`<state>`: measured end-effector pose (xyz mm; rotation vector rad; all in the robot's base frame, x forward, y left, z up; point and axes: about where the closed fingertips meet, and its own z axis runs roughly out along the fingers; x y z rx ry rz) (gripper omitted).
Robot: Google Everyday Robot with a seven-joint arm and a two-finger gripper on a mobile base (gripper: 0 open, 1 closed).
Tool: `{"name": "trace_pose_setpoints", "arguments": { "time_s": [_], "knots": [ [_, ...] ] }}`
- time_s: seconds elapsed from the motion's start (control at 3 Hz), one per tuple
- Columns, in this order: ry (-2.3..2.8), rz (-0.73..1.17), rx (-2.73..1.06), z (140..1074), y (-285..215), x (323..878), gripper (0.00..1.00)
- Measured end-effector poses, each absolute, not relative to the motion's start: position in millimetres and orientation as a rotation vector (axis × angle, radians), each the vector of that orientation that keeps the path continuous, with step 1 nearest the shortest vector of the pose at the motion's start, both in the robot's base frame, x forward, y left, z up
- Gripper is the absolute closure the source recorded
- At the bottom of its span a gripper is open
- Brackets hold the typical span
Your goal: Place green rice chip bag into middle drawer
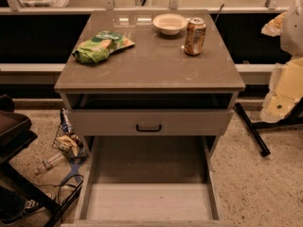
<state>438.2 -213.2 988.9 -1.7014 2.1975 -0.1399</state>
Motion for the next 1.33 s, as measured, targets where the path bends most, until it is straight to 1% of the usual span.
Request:
{"name": "trace_pose_setpoints", "arguments": {
  "time_s": [0.33,0.67,1.0,1.33],
  "knots": [
    [2.19,-0.142,-1.699,990.3,-212.3,438.5,0.0],
    [2.107,-0.131,-1.703,991.0,-196.8,454.5,0.0],
    [1.852,-0.094,-1.758,996.9,-134.8,512.2,0.0],
    [1.559,-0.037,-1.843,1007.1,-48.2,574.3,0.0]
  ]
}}
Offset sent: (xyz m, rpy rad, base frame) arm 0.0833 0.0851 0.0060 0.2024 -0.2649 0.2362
